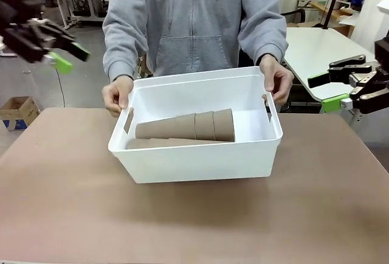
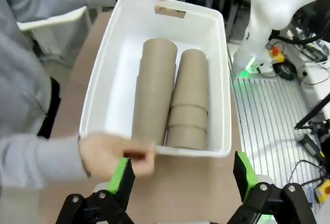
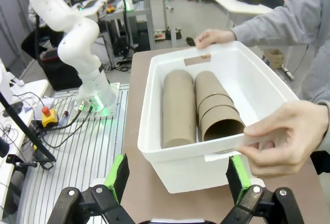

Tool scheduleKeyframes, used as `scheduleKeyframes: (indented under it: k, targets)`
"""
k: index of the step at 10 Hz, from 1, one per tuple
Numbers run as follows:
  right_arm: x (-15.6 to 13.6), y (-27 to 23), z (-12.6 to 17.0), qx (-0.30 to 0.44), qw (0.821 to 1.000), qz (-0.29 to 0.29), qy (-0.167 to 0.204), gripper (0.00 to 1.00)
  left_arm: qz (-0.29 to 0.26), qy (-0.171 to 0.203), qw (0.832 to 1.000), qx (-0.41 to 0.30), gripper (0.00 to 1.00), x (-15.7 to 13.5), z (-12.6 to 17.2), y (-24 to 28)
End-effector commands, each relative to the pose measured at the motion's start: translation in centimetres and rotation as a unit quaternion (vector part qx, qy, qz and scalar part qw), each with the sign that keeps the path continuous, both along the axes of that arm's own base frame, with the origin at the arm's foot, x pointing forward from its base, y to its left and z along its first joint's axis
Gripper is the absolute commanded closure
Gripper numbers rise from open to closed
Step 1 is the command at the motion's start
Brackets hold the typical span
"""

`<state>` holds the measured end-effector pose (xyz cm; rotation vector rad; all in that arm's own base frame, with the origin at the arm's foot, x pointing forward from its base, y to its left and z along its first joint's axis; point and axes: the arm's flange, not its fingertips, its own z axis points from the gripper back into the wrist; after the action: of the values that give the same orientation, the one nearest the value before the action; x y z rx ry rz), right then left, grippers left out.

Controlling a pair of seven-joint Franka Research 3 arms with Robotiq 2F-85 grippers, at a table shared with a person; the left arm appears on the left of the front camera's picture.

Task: Stack the cups and store them in the basket.
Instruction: Place the stack of Reusable plastic cups into the Pantry Basket.

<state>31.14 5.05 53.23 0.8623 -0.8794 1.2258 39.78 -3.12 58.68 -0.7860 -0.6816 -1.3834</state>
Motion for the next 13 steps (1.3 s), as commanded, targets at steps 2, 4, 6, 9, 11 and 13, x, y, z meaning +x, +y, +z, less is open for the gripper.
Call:
scheduleKeyframes:
  k: [2, 4, 6, 9, 11, 13]
  targets:
    - [0.1, 0.1, 0.1, 0.015, 1.0, 0.001, -0.009, 0.0, -0.002, -0.029, 0.999, -0.039, 0.0, -1.9, -2.8, 4.5]
    - [0.1, 0.1, 0.1, 0.015, 1.0, 0.001, -0.009, 0.0, -0.007, -0.051, 0.998, -0.034, 0.0, -2.5, -3.4, 4.1]
    - [0.1, 0.1, 0.1, 0.015, 1.0, 0.001, -0.009, 0.0, 0.001, -0.052, 0.998, -0.039, 0.0, -2.8, -3.7, 3.0]
    - [0.1, 0.1, 0.1, 0.015, 1.0, 0.001, -0.009, 0.0, -0.008, -0.038, 0.999, -0.027, 0.0, -2.3, -3.5, 4.8]
    - [0.1, 0.1, 0.1, 0.015, 1.0, 0.001, -0.009, 0.0, -0.008, -0.038, 0.999, -0.027, 0.0, -2.3, -3.5, 4.8]
    - [0.1, 0.1, 0.1, 0.015, 1.0, 0.001, -0.009, 0.0, -0.008, -0.038, 0.999, -0.027, 0.0, -2.3, -3.5, 4.8]
